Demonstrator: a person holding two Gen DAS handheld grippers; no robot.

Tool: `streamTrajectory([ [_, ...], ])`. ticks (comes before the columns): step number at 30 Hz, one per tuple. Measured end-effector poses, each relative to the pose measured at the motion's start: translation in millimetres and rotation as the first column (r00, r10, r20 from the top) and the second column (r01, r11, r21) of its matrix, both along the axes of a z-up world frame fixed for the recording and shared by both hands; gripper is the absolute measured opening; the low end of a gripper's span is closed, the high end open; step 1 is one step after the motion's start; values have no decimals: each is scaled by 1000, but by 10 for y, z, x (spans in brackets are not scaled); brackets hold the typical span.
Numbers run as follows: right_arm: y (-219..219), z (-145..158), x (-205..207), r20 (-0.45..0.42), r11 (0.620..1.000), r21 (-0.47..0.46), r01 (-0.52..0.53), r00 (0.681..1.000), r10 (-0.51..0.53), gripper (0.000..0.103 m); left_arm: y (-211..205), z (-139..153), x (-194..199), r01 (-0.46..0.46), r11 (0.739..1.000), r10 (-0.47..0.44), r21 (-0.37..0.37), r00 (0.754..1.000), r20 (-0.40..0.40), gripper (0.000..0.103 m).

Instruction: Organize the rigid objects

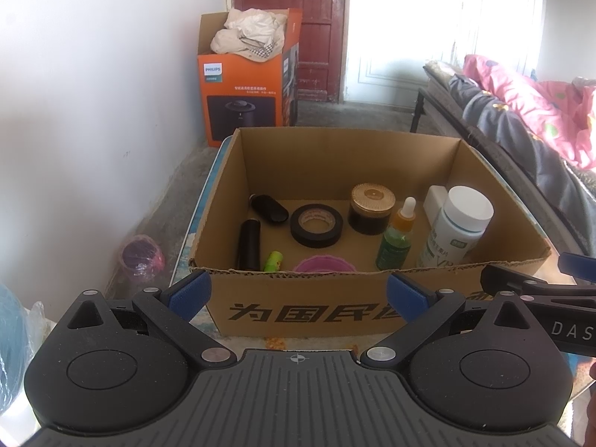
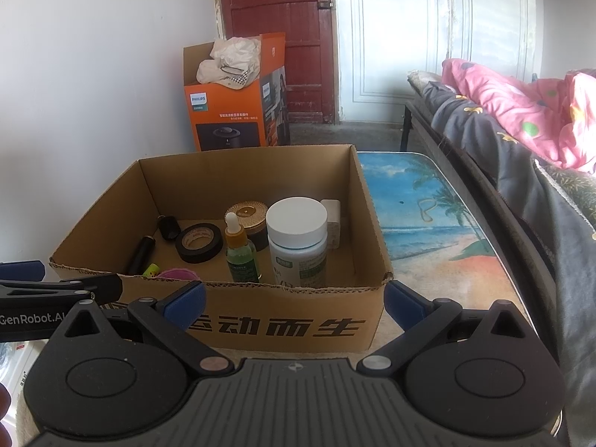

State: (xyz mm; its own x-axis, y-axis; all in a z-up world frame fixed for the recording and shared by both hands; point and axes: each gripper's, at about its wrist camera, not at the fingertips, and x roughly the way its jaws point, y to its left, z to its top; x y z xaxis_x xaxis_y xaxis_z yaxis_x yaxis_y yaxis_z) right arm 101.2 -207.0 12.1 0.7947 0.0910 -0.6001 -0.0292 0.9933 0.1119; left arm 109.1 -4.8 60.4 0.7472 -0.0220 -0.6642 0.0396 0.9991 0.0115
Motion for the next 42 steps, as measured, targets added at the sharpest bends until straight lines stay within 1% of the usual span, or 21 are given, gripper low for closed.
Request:
streamTrajectory([
  [42,-4,-46,-5,-4,1000,10,4,1000,-4,103,-34,13,-3,-3,1000,3,5,1000,-1,101],
])
